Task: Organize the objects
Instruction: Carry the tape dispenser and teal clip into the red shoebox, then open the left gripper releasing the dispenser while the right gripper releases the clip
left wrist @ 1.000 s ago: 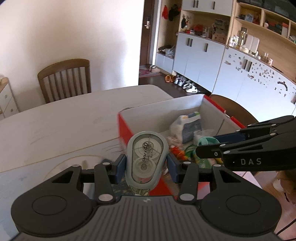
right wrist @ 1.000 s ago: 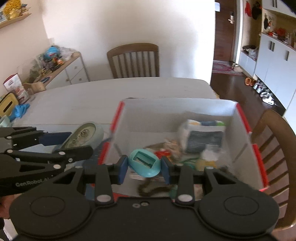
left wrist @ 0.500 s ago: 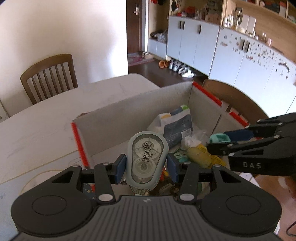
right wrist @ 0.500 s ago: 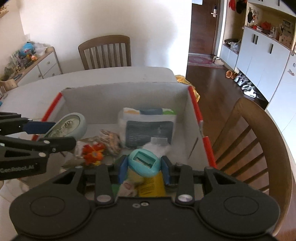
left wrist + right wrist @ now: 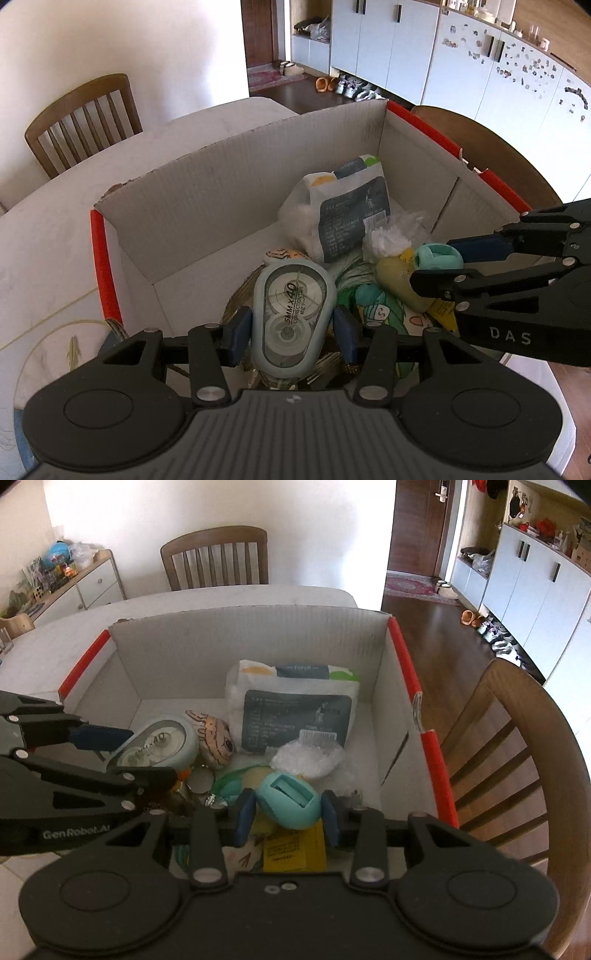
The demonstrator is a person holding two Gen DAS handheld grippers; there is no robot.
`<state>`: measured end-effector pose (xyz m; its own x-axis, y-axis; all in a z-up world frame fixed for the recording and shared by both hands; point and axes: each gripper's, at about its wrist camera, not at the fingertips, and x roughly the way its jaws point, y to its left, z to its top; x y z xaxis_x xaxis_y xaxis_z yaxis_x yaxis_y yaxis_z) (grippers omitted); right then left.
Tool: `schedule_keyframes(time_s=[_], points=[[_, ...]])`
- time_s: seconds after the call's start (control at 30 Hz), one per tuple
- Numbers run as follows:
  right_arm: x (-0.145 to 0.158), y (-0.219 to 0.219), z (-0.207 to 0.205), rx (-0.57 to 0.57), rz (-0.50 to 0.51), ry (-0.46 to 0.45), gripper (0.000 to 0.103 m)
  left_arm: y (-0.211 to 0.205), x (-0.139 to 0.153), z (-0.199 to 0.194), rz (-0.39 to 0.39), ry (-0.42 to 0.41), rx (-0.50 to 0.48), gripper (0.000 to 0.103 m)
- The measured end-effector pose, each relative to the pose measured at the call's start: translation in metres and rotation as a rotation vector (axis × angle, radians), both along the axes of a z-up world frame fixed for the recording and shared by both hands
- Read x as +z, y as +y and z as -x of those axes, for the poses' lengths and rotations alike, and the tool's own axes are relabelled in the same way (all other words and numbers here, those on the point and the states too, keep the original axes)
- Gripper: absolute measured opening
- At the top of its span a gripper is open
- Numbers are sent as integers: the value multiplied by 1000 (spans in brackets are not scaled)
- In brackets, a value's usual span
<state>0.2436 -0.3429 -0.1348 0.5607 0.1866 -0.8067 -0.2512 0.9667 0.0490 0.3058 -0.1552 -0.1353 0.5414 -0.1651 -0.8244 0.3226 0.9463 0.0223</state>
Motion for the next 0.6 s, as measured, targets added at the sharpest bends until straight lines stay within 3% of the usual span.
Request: schedule_keyframes(time_s=[0.47, 0.6], points=[[23, -5, 21, 7, -51, -38, 56, 8, 18, 17, 30, -36, 17, 49], [35, -3, 35, -4, -78, -67, 59, 19, 34, 31, 74, -81, 19, 61]])
